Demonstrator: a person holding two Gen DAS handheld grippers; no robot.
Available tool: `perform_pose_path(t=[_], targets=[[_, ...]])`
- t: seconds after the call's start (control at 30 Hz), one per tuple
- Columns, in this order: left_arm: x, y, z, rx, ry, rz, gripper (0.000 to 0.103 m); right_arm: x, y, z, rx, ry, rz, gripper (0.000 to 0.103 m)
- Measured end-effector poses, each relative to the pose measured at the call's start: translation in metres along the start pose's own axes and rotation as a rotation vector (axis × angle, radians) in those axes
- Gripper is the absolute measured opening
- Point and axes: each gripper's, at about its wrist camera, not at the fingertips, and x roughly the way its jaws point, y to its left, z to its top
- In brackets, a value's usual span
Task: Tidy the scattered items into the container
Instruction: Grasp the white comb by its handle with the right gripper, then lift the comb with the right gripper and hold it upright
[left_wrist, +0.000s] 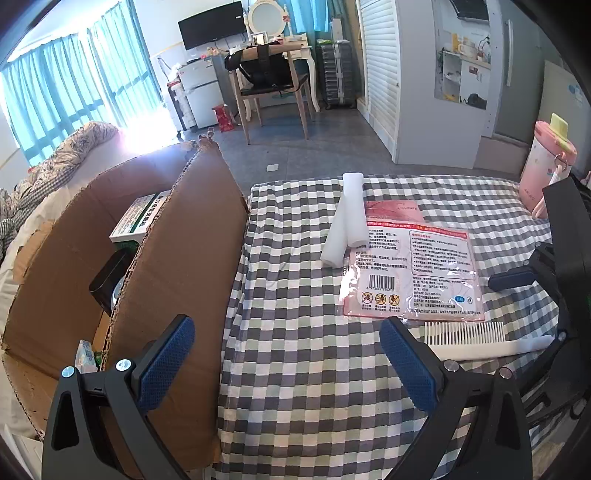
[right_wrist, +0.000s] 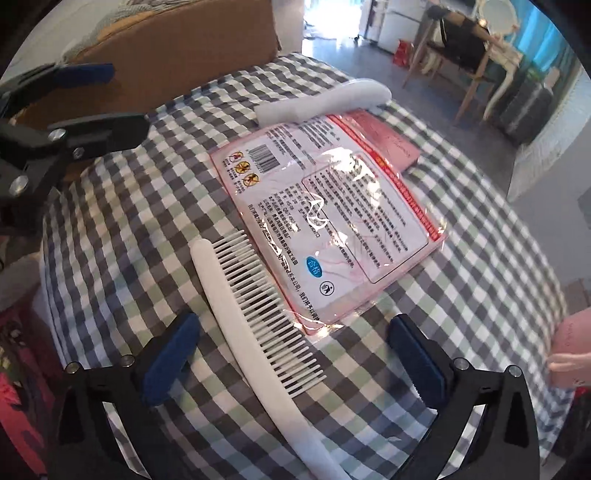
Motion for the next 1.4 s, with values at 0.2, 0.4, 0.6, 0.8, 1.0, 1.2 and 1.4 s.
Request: perform_pose_path(t=[0.2, 0.4, 0.6, 0.8, 1.0, 1.2, 1.4], targets=[[0.0, 0.0, -0.001, 0.004, -0.002, 0.0, 0.103, -0.008, 0.009, -0.001, 0.017, 0.027, -0.022, 0.096], [0.0, 0.0, -0.001, 0.002, -0.005, 0.003, 0.103, -0.03, 0.027, -0.005, 0.019, 0.018, 0.0, 0.038], [0.0, 0.0, -0.001, 0.0, -0.004, 0.001, 0.103, -0.038, 0.031, -0.006, 0.036, 0.003, 0.0, 0.036], [0.0, 0.0, -0.002, -0.002, -0.001, 0.001, 0.103, -0.054, 0.028, 0.007, 0.076, -0.057, 0.014, 0.035], [-0.003, -0.006, 0.001, -0.014, -0.015, -0.057, 0.103, -0.069, 0.002, 0.007, 0.165, -0.096, -0.03, 0.033], [0.004, -0.043, 0.005, 0.088, -0.036, -0.096, 0.103, -0.076, -0.031, -0.006, 0.284, -0.117, -0.07, 0.025], [0.031, -0.052, 0.009, 0.061, 0.046, -0.106, 0.103, -0.058, -0.055, -0.017, 0.354, -0.083, -0.067, 0.025]])
